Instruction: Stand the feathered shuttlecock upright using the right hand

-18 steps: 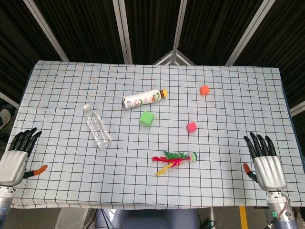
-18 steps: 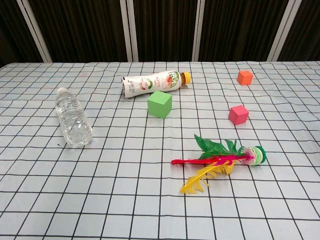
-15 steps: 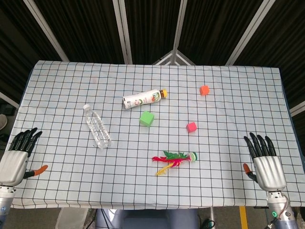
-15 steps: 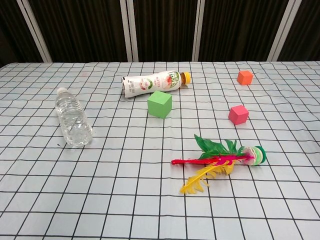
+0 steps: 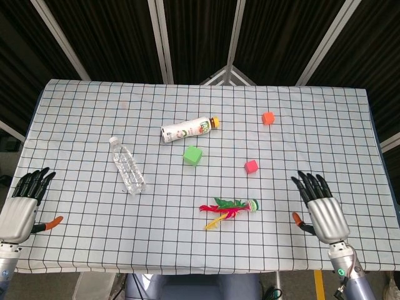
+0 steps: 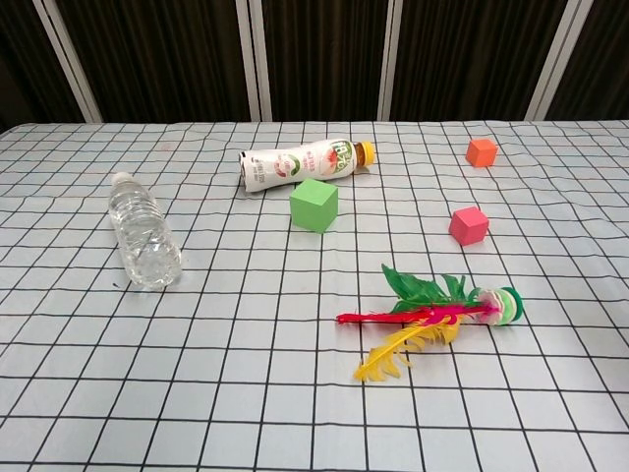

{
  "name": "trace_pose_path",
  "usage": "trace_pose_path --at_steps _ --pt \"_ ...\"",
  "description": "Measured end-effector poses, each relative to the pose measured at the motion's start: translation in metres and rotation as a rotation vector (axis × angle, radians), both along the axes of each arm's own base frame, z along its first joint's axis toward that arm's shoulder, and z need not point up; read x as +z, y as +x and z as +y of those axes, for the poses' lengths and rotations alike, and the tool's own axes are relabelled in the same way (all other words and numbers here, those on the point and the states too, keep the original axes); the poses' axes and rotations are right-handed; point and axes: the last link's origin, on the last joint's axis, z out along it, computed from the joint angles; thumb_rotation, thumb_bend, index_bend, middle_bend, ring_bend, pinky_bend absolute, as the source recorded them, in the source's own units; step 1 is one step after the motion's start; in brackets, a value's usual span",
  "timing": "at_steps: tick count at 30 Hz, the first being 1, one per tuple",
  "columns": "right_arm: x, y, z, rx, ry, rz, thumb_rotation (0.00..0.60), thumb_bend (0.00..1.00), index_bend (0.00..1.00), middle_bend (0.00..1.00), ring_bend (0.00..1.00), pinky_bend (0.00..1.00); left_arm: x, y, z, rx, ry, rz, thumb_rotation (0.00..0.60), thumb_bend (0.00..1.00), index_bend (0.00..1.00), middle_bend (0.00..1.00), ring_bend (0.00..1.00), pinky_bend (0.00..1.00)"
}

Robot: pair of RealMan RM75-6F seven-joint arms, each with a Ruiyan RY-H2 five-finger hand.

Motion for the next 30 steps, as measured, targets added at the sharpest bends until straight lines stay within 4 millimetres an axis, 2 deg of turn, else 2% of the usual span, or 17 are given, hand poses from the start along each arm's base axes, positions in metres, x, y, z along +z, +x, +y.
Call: trace_pose_path --at_steps 6,11,14,23,30 --pt "-0.032 0.034 -0.018 0.029 0.113 -0.037 0.6 0.37 0.28 0.05 0.0 0.0 0.001 0.0 0.0 0.003 -0.003 -0.005 0.6 0.0 0.0 0.0 0.0 0.0" --pt "-0.064 0.055 -0.02 0.04 0.171 -0.063 0.6 0.37 0.41 0.15 0.0 0.0 0.002 0.0 0.0 0.0 -0.004 -0.012 0.6 0.0 0.0 0.0 0.0 0.0" --pt "-0.083 0.065 -0.018 0.05 0.188 -0.079 0.6 0.37 0.43 0.17 0.0 0.0 0.002 0.0 0.0 0.0 -0.007 -0.017 0.6 0.0 0.0 0.0 0.0 0.0" --pt "-0.132 0.072 -0.004 0.084 0.199 -0.059 0.6 0.37 0.46 0.19 0.0 0.0 0.002 0.0 0.0 0.002 -0.013 -0.022 0.6 0.0 0.0 0.0 0.0 0.0" --pt "-0.148 0.073 0.0 0.103 0.165 -0.057 0.6 0.37 0.46 0.19 0.0 0.0 0.001 0.001 -0.001 0.0 -0.016 -0.023 0.6 0.0 0.0 0.0 0.0 0.0"
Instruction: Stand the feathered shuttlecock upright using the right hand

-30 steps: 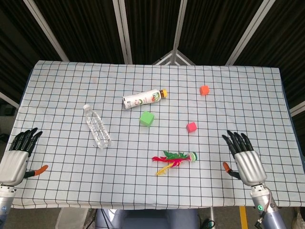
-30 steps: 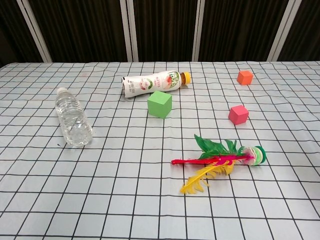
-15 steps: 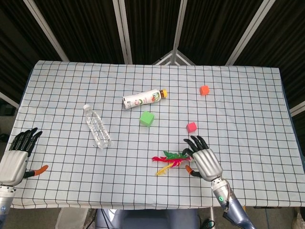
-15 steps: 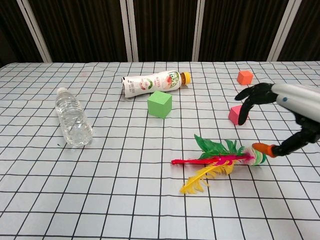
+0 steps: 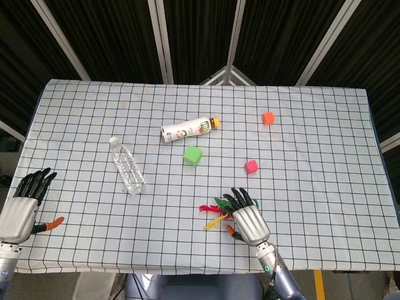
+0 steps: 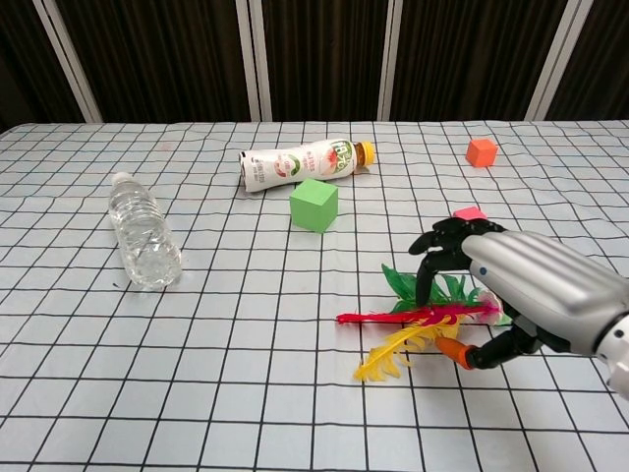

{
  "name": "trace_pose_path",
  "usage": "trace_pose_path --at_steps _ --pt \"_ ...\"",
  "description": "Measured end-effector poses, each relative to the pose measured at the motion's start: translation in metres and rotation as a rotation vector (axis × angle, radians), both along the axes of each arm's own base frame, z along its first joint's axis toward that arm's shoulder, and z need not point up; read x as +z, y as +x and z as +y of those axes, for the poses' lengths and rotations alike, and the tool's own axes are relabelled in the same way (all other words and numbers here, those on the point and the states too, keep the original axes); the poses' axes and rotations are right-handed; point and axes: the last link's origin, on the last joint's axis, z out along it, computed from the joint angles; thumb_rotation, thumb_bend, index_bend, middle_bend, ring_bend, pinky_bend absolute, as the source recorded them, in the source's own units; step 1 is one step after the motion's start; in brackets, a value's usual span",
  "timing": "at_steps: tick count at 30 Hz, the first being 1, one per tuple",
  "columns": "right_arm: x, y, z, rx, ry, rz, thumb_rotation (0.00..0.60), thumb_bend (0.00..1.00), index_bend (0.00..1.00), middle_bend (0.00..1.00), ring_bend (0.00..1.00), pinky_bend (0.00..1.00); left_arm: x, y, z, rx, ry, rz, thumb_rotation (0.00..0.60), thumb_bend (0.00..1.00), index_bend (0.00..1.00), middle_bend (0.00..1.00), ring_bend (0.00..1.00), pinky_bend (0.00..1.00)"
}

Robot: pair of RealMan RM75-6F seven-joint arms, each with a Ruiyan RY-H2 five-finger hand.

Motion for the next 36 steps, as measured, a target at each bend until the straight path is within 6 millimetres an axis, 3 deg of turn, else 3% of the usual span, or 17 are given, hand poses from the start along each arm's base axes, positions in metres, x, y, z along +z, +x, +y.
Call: trace_pose_path --at_steps 18,28,36 --pt "-0.021 -0.008 -0.008 -0.046 -0.045 -0.023 0.6 0.37 0.53 0.23 0.0 0.0 0.0 -0.001 0.001 0.011 -0.004 -0.005 0.6 0.0 0.0 0.0 0.0 0.0" --pt "-0.021 -0.01 -0.009 -0.057 -0.049 -0.031 0.6 0.49 0.56 0.24 0.0 0.0 -0.001 0.0 0.001 0.009 -0.007 -0.003 0.6 0.0 0.0 0.0 0.0 0.0" --pt "-0.022 -0.01 -0.009 -0.06 -0.048 -0.035 0.6 0.51 0.56 0.24 0.0 0.0 -0.001 0.0 0.0 0.008 -0.008 0.001 0.6 0.0 0.0 0.0 0.0 0.0"
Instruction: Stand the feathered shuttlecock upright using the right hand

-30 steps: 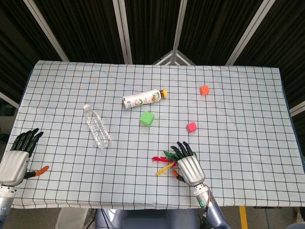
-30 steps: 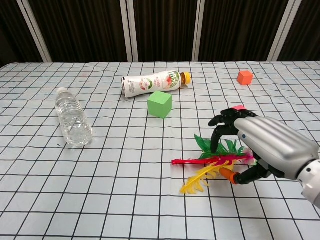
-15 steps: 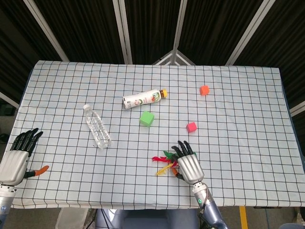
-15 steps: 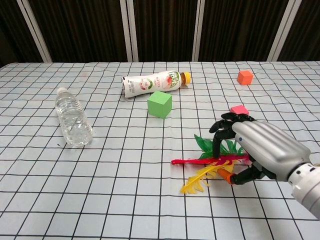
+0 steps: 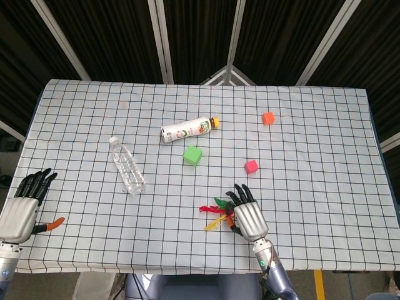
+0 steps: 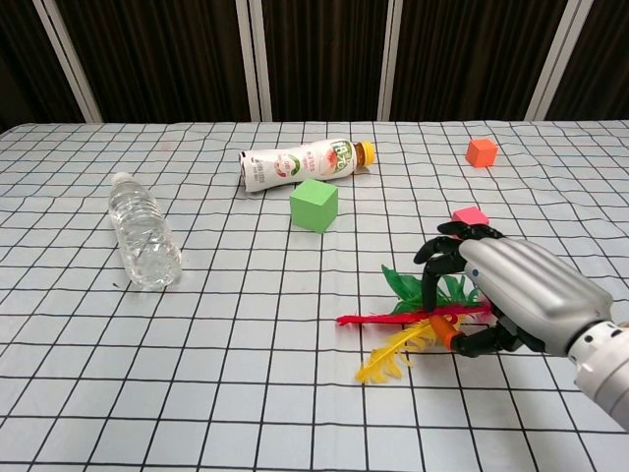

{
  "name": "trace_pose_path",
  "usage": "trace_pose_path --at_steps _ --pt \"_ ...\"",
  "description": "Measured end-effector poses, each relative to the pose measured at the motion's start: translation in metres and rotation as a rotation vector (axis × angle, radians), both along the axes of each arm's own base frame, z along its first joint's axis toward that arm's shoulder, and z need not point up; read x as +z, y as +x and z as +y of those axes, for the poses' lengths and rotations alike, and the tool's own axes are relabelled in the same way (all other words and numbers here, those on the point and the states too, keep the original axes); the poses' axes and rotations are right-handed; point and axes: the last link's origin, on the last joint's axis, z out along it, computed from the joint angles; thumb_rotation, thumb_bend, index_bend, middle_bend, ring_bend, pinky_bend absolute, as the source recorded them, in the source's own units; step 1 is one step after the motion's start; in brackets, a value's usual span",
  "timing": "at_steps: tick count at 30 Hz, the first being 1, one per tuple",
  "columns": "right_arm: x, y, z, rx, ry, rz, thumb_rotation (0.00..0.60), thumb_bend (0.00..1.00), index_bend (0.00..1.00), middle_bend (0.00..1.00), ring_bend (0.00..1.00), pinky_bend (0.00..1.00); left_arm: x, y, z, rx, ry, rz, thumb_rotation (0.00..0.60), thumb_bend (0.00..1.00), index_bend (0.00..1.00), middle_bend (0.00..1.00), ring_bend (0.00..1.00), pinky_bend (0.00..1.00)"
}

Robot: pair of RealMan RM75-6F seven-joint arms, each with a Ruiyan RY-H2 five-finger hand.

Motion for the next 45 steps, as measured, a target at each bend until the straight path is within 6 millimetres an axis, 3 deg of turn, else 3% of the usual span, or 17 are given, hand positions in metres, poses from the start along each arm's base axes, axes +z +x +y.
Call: trace_pose_path --at_steps 14,29,42,45 --pt "0.002 0.002 -0.001 0.003 -0.003 -0.004 0.6 0.52 0.58 0.24 0.0 0.0 0.0 0.0 0.001 0.002 0.002 -0.002 0.6 0.0 0.0 0.0 0.0 0.0" --pt "0.044 0.01 -0.015 0.036 -0.092 0.019 0.6 0.52 0.6 0.25 0.0 0.0 0.0 0.0 0.001 0.0 0.001 0.003 0.6 0.0 0.0 0.0 0.0 0.0" --pt "0.086 -0.026 -0.04 -0.068 -0.167 0.145 0.6 0.52 0.59 0.24 0.0 0.0 -0.001 0.0 0.0 0.0 -0.001 0.01 0.6 0.0 0.0 0.0 0.0 0.0" --pt "0.092 -0.035 -0.041 -0.095 -0.171 0.165 0.6 0.52 0.45 0.23 0.0 0.0 -0.001 0.0 0.0 0.0 -0.001 0.012 0.6 0.0 0.0 0.0 0.0 0.0"
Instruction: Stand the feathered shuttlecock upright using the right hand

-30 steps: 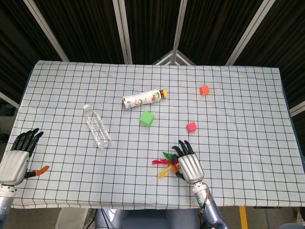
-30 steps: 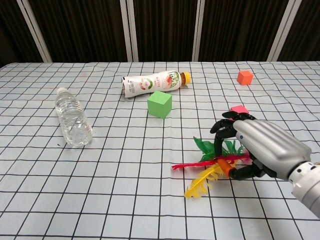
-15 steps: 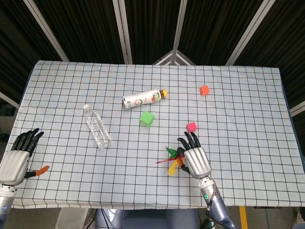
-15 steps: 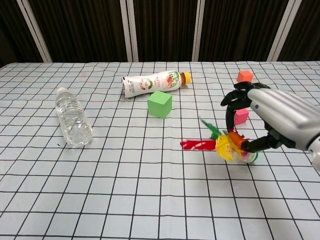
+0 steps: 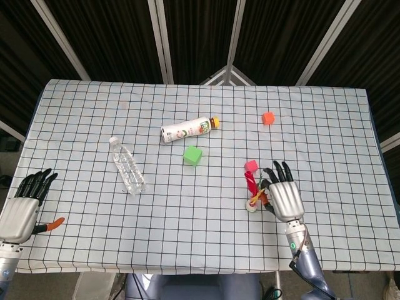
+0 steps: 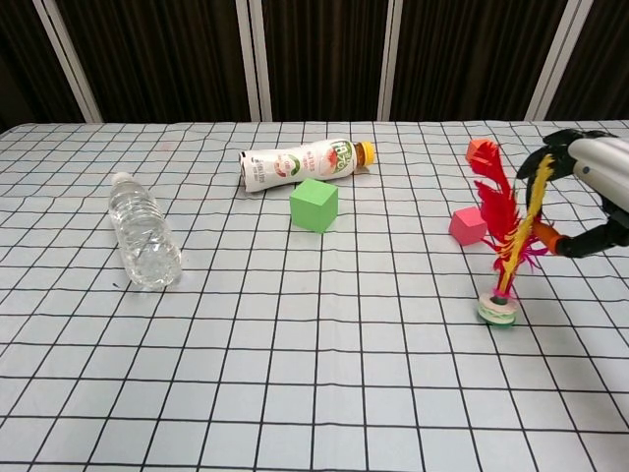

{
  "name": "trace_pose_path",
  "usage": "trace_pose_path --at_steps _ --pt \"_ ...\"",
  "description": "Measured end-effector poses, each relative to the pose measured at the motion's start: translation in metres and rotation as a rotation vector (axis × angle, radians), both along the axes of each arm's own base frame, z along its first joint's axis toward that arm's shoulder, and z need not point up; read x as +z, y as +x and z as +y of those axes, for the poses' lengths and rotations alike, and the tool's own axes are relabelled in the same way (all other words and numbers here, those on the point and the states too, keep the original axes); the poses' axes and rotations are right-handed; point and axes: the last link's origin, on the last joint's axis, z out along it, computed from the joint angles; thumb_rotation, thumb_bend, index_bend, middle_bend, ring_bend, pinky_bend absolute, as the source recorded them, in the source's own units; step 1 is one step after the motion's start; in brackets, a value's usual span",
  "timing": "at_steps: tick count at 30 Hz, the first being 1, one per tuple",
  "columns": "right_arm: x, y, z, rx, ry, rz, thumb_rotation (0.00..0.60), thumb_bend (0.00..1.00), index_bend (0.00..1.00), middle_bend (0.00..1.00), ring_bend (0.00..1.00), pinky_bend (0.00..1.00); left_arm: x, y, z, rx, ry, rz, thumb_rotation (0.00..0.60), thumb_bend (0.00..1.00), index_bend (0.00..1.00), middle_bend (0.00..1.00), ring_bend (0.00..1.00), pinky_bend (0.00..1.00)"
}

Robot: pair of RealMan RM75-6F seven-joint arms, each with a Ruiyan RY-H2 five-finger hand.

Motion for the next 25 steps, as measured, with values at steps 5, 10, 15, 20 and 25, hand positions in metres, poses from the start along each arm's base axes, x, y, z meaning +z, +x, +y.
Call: trace_pose_path --at_steps 5,10,15,20,25 --pt "0.007 -0.006 0.003 -0.025 -0.009 0.009 0.6 0.5 0.11 0.11 0.0 0.0 0.0 0.0 0.0 -0.002 0.003 0.001 0.6 0.0 0.0 0.0 0.0 0.0" --pt "0.018 -0.003 0.008 -0.025 -0.029 0.0 0.6 0.44 0.0 0.02 0.0 0.0 0.0 0.0 0.0 -0.001 0.005 0.0 0.6 0.0 0.0 0.0 0.0 0.0" --pt "0.037 -0.002 0.015 -0.018 -0.048 0.006 0.6 0.42 0.0 0.0 0.0 0.0 0.001 0.0 0.0 -0.002 0.007 -0.001 0.6 0.0 0.0 0.0 0.0 0.0" --pt "0.063 -0.012 0.026 -0.003 -0.076 0.054 0.6 0.4 0.0 0.0 0.0 0.0 0.002 0.0 0.0 -0.003 0.013 0.002 0.6 0.0 0.0 0.0 0.0 0.0" --pt "0.096 -0.042 0.049 0.01 -0.116 0.144 0.6 0.38 0.0 0.0 0.0 0.0 0.005 0.0 -0.001 -0.022 0.037 0.027 0.6 0.0 0.0 0.0 0.0 0.0"
